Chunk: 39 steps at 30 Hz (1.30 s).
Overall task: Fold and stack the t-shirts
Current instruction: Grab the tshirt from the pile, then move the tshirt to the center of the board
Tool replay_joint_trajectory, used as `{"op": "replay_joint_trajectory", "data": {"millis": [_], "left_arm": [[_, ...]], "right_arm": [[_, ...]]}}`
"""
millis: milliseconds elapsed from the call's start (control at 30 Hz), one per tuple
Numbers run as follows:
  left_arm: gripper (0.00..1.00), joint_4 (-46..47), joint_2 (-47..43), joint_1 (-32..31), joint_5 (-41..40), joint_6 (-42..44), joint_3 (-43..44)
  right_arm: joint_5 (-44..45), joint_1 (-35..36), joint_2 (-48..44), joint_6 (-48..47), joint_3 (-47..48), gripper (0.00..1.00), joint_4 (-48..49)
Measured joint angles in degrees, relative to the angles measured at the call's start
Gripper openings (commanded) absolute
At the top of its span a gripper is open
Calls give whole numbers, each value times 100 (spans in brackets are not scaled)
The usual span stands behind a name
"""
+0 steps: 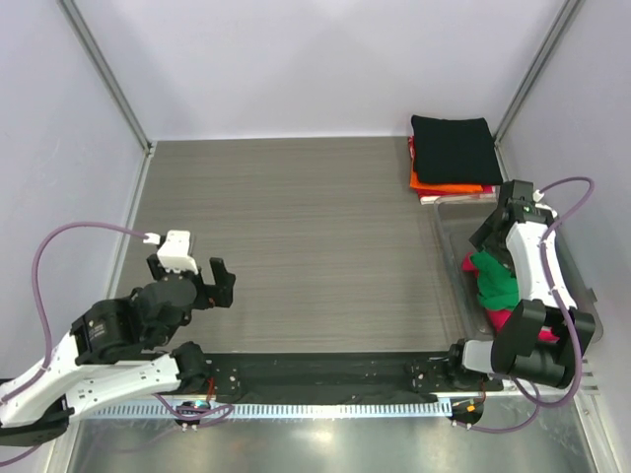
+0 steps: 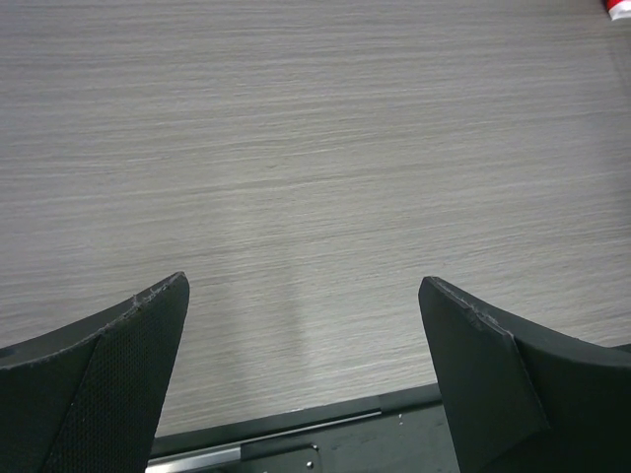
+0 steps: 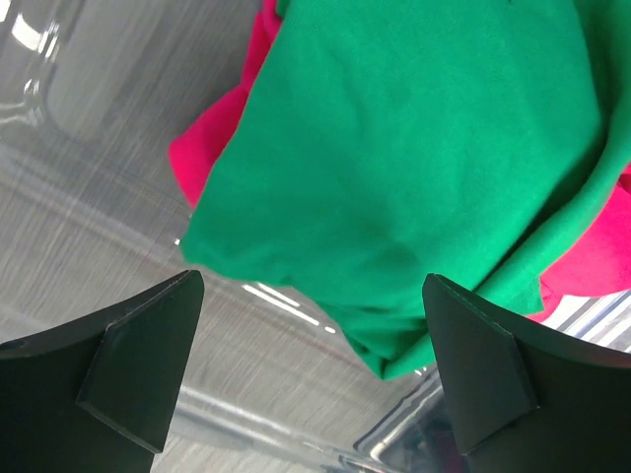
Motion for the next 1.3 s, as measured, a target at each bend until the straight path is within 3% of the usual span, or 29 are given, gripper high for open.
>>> {"op": "replay_joint_trajectory", "data": {"millis": [33, 167, 233, 300, 333, 433, 600, 700, 833, 967, 1033, 1133, 1167, 1200, 1233, 1300], "left_arm": [[100, 4, -111, 0, -7, -33, -76], [100, 9, -407, 0, -28, -129, -256], [100, 13, -485, 0, -68, -153, -275], [100, 20, -542, 0, -98, -164, -293], [100, 24, -570, 0, -111, -168, -304], [100, 24, -619, 0, -164, -181, -343], [100, 24, -619, 0, -201, -181, -396], [100, 24, -588, 0, -214, -181, -396], [100, 26, -455, 0, -238, -184, -398], [100, 22, -391, 0, -304, -223, -400], [100, 20, -407, 0, -345, -278, -400], [100, 17, -476, 0, -400, -321, -400], [100, 15, -511, 0, -415, -334, -400], [100, 9, -562, 0, -439, -356, -400], [100, -2, -603, 0, -459, -385, -400], [100, -46, -706, 0, -503, -463, -400]], "right_arm": [[-2, -33, 68, 4, -2, 99, 17], [-61, -199, 459, 46, -24, 81, 229], [-94, -232, 549, 79, -103, 78, 356], [-142, -236, 553, 87, -221, 54, 455], [-181, -236, 553, 101, -291, 28, 509], [-330, -236, 540, 142, -459, 1, 590], [-763, -179, 181, 201, -378, 1, 490], [-946, 249, -116, 356, 221, 1, 210], [-1281, 1753, -175, 710, 1996, 1, 85], [-2256, 3571, 17, 1049, 4092, 1, 688], [-2614, 4024, 59, 1196, 4795, 1, 1045], [-2579, 4074, -157, 1349, 5084, 1, 1344], [-2509, 4059, -201, 1373, 5016, 7, 1344], [-2396, 4048, -271, 1392, 4819, 37, 1405], [-2286, 4028, -356, 1458, 4590, 99, 1408], [-2098, 3967, -367, 1473, 4004, 100, 1364]]}}
